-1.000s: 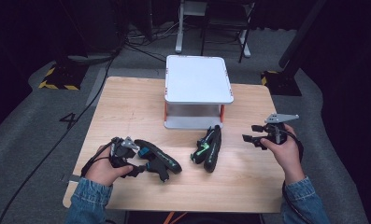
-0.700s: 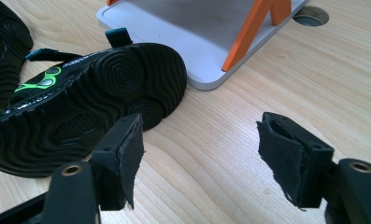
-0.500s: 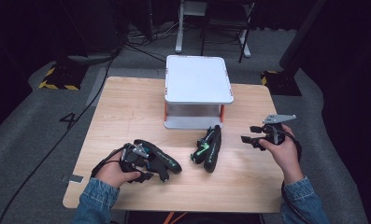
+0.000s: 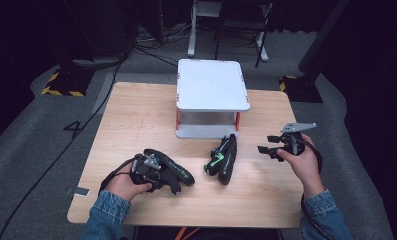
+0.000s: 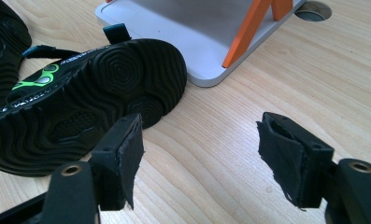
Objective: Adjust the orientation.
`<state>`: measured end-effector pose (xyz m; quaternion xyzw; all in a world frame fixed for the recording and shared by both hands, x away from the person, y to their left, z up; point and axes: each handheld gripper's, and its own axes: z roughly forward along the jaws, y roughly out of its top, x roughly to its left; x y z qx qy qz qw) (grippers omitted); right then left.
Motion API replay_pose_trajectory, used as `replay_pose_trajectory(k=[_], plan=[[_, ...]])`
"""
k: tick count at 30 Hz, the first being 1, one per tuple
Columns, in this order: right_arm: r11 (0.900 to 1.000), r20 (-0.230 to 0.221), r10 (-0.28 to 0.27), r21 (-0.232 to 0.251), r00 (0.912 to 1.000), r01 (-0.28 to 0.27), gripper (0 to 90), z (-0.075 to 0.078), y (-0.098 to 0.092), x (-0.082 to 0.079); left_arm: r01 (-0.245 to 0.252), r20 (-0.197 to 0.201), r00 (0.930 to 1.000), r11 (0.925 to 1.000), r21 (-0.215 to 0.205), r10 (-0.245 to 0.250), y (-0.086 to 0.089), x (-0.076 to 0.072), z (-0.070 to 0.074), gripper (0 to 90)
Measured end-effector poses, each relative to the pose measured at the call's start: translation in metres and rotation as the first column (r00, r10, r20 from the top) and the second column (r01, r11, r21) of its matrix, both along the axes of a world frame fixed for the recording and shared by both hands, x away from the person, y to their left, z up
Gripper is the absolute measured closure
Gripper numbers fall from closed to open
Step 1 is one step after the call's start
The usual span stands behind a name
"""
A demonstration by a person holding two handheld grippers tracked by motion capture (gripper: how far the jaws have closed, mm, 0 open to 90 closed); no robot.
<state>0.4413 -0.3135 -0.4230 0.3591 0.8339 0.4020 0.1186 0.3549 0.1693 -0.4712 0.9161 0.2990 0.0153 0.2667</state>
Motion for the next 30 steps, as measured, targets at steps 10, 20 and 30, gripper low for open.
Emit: replay_pose_trajectory(k=[10, 20, 30], plan=[[1.000, -0.004, -0.005, -0.008, 1.0000, 0.005, 31.6, -0.002, 0.000, -0.001, -0.032, 0.011, 0.9994, 0.9990, -0.031, 0.032, 0.000, 0.006, 0.014, 66.9], [0.999, -0.012, -0.051, -0.011, 0.9986, 0.051, 31.5, -0.004, -0.016, -0.014, -0.042, 0.068, 0.9963, 0.9884, -0.146, 0.052, -0.007, 0.021, 0.031, 66.8], [0.995, -0.022, -0.097, -0.019, 0.9950, 0.096, 31.4, -0.007, -0.032, -0.027, -0.062, 0.066, 0.9949, 0.9787, -0.196, 0.076, -0.021, 0.044, 0.036, 67.5]])
